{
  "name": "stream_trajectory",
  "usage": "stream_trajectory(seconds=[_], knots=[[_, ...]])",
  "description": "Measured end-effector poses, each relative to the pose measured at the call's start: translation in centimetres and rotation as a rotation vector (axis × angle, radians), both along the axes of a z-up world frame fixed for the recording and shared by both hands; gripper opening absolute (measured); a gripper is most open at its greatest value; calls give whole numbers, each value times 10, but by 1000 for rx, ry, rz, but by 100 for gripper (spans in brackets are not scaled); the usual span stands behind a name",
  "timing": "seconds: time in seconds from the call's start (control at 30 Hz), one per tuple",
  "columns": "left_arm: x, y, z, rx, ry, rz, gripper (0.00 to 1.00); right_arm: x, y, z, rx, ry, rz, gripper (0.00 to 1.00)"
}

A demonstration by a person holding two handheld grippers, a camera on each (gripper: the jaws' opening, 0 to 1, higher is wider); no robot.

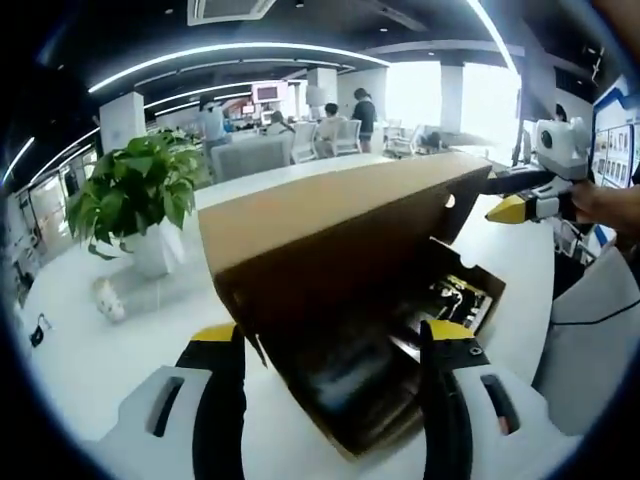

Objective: Operate the shoe box by opening the lid, removing the specified soft item, and placing it in the target area until the item is outside and the box remains undamaged.

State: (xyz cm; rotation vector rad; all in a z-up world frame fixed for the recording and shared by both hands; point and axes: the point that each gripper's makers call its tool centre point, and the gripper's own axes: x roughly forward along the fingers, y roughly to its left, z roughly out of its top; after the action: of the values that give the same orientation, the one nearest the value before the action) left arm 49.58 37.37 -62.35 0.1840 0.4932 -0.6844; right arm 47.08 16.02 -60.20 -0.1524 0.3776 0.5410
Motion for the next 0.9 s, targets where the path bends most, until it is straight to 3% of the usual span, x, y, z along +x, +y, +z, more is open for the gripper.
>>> stream_trajectory(seconds=[0.9], knots=[[18,0,5,-7,-18,17,68,23,-7,5,-45,-29,-11,34]])
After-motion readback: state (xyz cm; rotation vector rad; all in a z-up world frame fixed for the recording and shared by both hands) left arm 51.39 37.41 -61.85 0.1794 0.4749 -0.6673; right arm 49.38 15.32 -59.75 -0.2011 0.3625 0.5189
